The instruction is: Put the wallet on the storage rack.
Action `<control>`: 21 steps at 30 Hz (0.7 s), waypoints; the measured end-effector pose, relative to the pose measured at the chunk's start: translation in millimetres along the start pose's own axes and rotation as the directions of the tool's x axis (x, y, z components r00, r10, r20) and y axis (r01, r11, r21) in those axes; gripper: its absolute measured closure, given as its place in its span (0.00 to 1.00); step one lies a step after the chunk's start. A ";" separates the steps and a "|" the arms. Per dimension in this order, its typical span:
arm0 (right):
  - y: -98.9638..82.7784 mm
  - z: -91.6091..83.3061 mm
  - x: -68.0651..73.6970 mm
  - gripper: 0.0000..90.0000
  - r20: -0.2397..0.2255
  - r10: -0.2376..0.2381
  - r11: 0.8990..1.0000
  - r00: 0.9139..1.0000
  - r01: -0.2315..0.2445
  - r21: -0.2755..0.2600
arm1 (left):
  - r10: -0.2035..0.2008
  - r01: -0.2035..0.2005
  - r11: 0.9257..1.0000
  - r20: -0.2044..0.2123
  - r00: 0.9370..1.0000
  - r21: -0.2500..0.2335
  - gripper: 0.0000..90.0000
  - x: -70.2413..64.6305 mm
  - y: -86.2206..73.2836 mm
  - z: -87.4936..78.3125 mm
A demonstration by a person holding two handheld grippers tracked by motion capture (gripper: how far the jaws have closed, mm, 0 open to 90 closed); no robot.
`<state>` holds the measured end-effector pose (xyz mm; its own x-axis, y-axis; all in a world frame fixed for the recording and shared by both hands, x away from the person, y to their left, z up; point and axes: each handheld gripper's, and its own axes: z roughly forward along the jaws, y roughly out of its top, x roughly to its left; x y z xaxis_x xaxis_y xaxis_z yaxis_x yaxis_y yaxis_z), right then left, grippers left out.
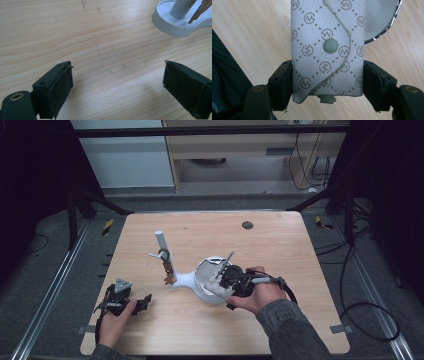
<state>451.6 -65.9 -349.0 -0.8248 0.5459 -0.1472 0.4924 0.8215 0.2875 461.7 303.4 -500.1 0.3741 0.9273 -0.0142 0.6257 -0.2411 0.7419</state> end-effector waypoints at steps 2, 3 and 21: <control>2.1 1.4 0.1 0.35 -0.002 -0.003 1.000 1.000 0.003 0.006 | 0.001 -0.001 1.000 -0.002 1.000 0.008 0.10 0.1 -0.5 0.5; 3.6 2.9 -0.1 0.35 -0.003 -0.007 1.000 1.000 0.007 0.010 | 0.001 -0.001 1.000 -0.004 1.000 0.010 0.10 0.1 -0.6 0.9; 15.9 14.8 -10.1 0.35 0.001 0.008 0.998 1.000 -0.008 0.069 | 0.015 -0.015 1.000 0.010 1.000 0.023 0.10 -2.4 -0.5 2.6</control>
<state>471.9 -55.9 -356.9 -0.8202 0.5530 -0.1462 0.5174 0.8263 0.2227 462.3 300.6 -502.2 0.3902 0.9207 -0.0103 0.6356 -0.2613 0.7265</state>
